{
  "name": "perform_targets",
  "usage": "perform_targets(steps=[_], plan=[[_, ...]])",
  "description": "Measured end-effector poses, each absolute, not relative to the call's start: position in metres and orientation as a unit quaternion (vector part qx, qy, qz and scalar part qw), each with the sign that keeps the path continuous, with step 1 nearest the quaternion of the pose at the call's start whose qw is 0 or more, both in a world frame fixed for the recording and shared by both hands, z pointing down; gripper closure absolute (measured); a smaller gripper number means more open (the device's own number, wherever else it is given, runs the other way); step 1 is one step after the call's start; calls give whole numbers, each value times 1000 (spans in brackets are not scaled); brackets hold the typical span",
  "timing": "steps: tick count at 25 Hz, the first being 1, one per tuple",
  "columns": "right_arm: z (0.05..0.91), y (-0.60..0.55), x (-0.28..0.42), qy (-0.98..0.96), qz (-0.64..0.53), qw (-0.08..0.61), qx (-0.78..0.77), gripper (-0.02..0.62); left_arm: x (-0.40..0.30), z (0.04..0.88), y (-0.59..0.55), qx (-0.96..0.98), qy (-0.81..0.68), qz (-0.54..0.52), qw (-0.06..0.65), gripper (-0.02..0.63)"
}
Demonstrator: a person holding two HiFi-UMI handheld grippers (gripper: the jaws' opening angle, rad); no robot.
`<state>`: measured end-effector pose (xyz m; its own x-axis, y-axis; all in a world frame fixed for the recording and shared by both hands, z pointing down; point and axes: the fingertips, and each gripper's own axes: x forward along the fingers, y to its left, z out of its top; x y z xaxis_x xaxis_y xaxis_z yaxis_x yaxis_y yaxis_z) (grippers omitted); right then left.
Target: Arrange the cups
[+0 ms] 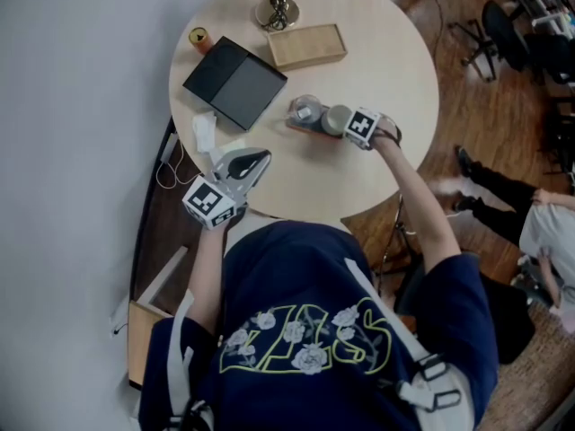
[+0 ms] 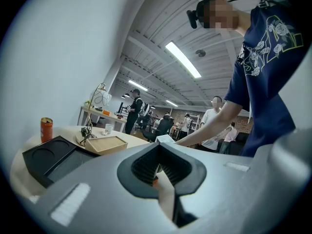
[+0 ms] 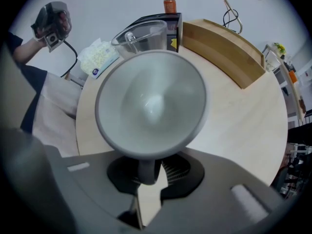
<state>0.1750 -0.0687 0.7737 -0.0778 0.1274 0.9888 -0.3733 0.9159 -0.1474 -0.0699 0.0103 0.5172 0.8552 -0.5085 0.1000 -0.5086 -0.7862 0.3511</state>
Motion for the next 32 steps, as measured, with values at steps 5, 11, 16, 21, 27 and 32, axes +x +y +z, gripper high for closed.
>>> perform_targets(steps=[5, 11, 16, 21, 27, 32], plan=[[779, -58, 146, -752, 216, 620, 61, 554, -71, 518, 10, 948, -266, 2, 176, 603], [759, -46, 146, -771, 221, 593, 66, 475, -69, 516, 9, 947, -265, -4, 184, 603], [706, -32, 132, -839, 199, 494, 107, 307, -64, 516, 8, 950, -255, -4, 182, 603], [647, -19, 114, -900, 168, 372, 153, 330, -55, 516, 7, 956, -236, 1, 175, 603], [579, -3, 95, -945, 129, 224, 200, 595, -36, 511, 9, 967, -196, 15, 162, 603], [539, 9, 83, -959, 109, 129, 226, 595, -17, 503, 16, 974, -157, 11, 161, 603]])
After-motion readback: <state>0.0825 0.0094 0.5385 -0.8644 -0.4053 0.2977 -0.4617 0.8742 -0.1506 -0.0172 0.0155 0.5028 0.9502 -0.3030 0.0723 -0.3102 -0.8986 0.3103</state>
